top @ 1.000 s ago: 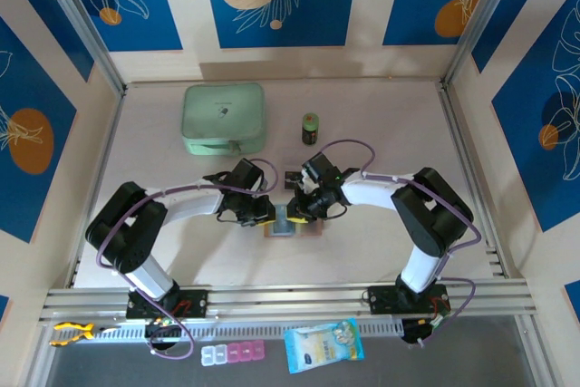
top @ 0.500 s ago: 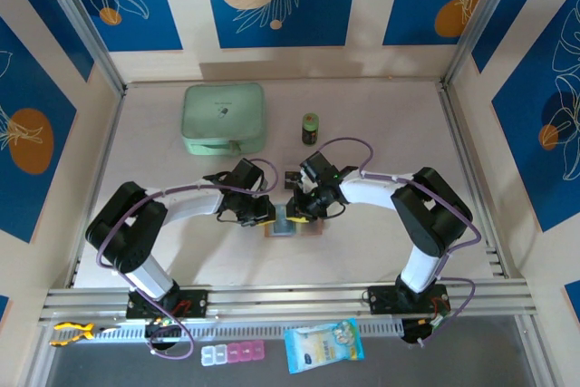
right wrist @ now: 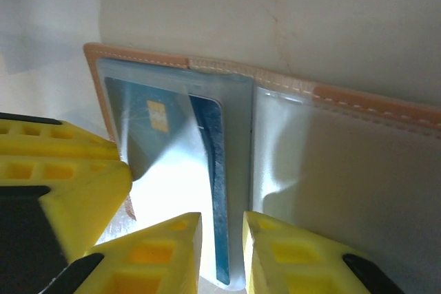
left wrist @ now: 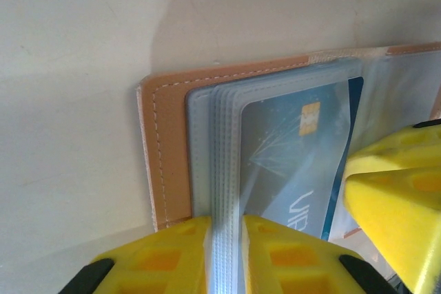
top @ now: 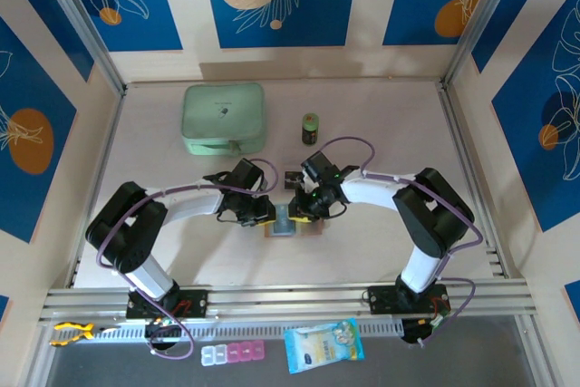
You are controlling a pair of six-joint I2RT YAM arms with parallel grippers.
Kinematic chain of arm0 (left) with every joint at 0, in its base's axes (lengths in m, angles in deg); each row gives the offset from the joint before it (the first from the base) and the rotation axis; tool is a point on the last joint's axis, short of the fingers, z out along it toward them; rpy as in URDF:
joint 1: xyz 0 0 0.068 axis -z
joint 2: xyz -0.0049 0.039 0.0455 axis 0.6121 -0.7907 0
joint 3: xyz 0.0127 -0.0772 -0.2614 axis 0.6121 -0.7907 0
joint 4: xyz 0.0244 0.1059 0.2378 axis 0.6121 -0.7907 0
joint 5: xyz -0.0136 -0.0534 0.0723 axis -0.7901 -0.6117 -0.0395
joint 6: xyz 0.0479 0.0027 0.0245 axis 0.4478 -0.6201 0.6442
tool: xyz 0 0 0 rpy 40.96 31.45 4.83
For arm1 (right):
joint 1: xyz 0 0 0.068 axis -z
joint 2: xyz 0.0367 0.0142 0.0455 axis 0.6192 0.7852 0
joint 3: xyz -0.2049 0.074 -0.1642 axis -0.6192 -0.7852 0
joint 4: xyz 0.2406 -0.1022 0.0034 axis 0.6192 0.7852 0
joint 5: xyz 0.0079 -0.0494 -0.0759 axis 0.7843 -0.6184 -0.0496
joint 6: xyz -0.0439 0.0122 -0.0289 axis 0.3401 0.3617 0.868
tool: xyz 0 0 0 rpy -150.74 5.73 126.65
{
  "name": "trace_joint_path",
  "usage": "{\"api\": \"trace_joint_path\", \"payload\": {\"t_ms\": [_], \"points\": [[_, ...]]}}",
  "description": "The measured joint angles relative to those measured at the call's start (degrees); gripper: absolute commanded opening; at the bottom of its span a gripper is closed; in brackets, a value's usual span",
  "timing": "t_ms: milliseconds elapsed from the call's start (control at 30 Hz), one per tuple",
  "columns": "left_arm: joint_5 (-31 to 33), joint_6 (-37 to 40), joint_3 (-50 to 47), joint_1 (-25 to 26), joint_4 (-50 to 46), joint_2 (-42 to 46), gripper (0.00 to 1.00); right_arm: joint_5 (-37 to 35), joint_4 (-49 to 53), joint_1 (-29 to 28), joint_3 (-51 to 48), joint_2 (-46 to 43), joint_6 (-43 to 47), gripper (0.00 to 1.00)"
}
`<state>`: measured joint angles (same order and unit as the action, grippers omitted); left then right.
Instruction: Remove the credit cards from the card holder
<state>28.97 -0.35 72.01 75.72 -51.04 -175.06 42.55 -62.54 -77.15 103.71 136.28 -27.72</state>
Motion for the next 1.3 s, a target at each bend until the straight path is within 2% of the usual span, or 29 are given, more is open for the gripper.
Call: {"api": "trace_joint_path", "payload": {"t_ms": [400, 1300], "points": [[0.42, 0.39, 0.5, 0.0, -1.36, 0.22, 0.08, 2.34, -3.3, 0.79, -1.25, -2.08, -0.44, 0.23], [0.57, 0.39, 0.5, 0.0, -1.46, -0.02, 0.1, 4.5, -5.6, 0.92, -1.66, 0.35, -0.44, 0.24]]}}
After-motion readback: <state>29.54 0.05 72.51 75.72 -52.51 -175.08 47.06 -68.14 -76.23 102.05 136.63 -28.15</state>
